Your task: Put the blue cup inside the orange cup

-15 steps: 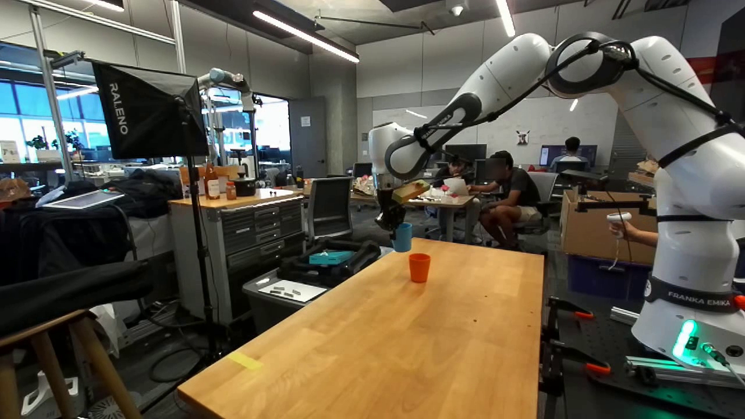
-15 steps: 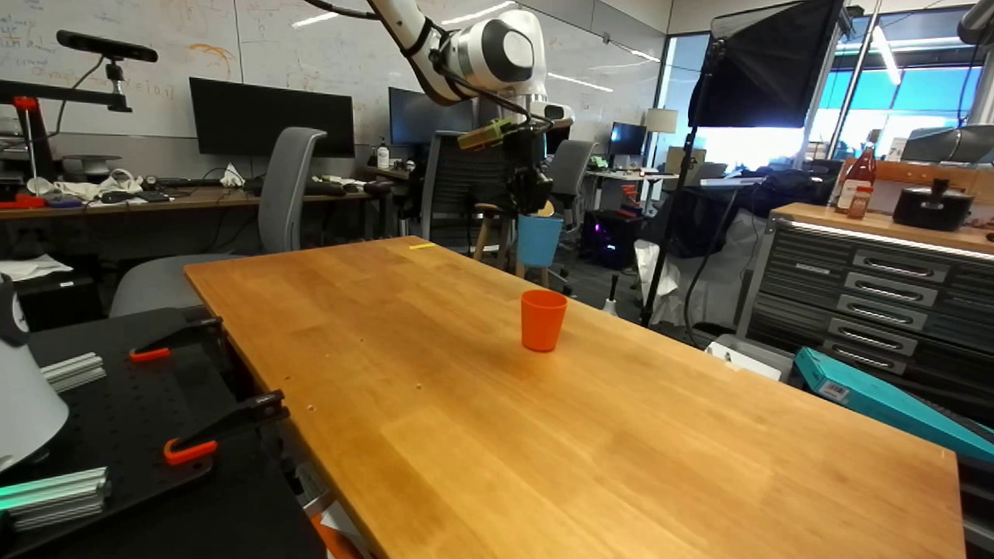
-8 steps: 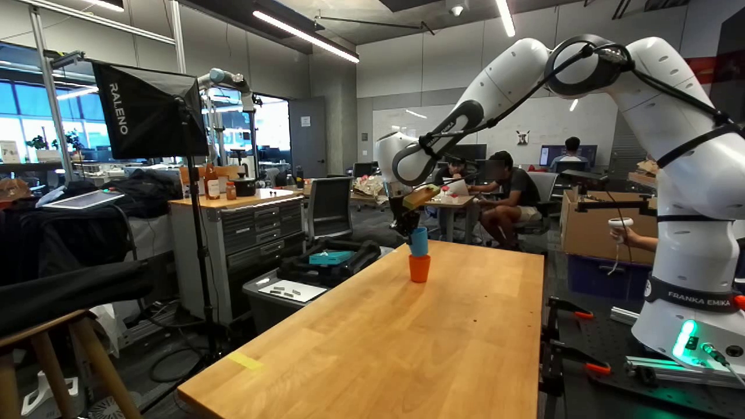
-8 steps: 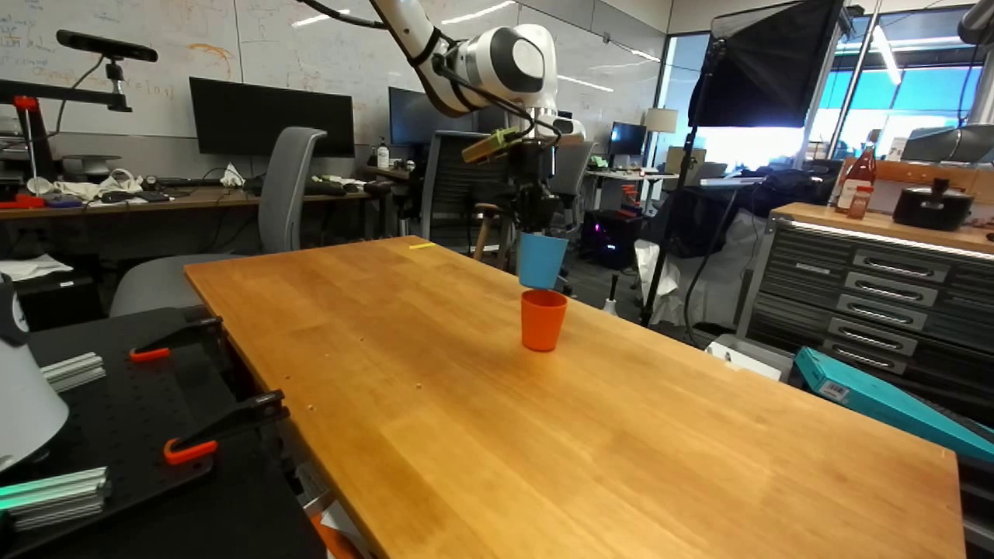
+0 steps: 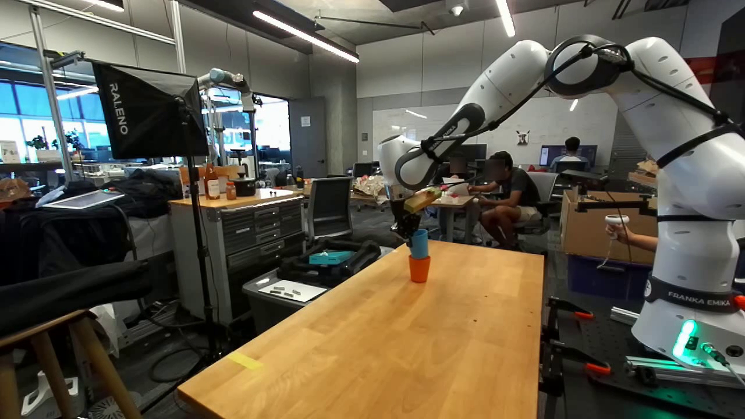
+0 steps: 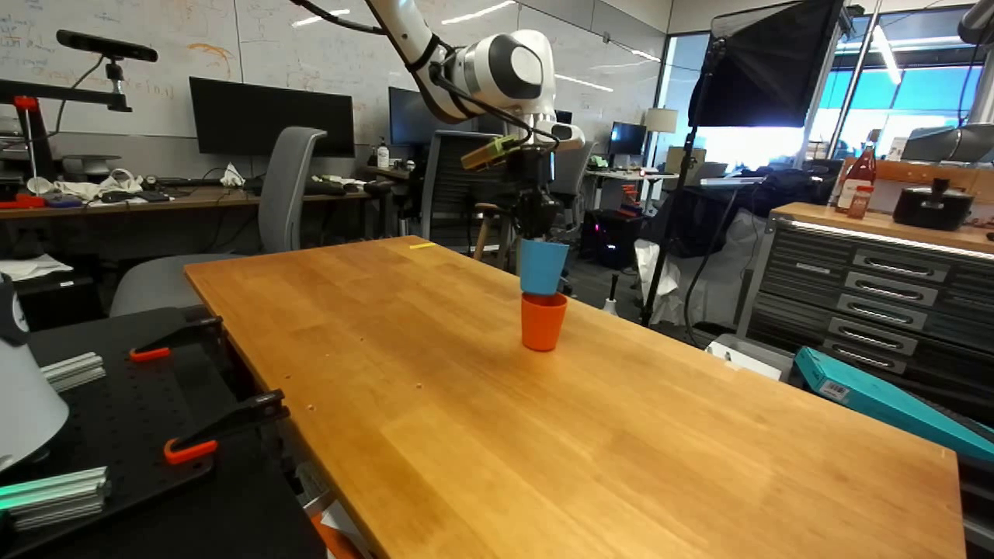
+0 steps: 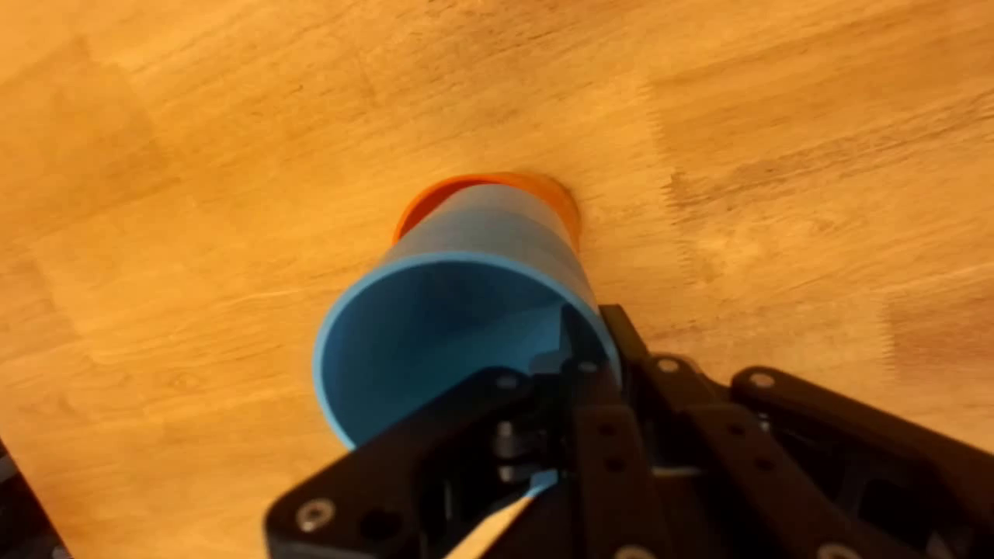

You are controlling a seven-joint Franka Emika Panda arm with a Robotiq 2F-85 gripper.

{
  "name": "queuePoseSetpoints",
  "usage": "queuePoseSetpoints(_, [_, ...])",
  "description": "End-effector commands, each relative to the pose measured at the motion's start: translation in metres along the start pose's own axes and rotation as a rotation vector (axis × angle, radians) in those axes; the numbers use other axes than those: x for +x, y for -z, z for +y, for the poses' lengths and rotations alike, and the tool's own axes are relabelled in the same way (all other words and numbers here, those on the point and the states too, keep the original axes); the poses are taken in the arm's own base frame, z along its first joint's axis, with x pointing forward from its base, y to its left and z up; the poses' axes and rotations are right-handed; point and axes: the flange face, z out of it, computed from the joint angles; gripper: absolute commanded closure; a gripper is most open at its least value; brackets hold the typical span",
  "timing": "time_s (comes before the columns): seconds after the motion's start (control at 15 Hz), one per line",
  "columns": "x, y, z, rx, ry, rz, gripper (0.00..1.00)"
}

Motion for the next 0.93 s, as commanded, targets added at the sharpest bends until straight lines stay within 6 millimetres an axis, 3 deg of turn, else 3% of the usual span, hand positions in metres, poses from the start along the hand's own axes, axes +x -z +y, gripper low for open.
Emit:
queuePoseSetpoints(0.0, [0.007, 0.006, 0.003, 0.006, -0.026, 0.038, 0.99])
queuePoseSetpoints(0.6, [0.016, 0.004, 0.018, 0.006, -0.068, 0.039, 0.99])
queuePoseSetpoints(0.67, [0.015, 0.003, 0.019, 0.002, -0.069, 0.031, 0.7])
queuePoseSetpoints(0.73, [0.015, 0.001, 0.02, 0.004, -0.071, 0.029, 0.69])
queuePoseSetpoints(0.87, [0.016, 0.0, 0.022, 0.005, -0.072, 0.029, 0.56])
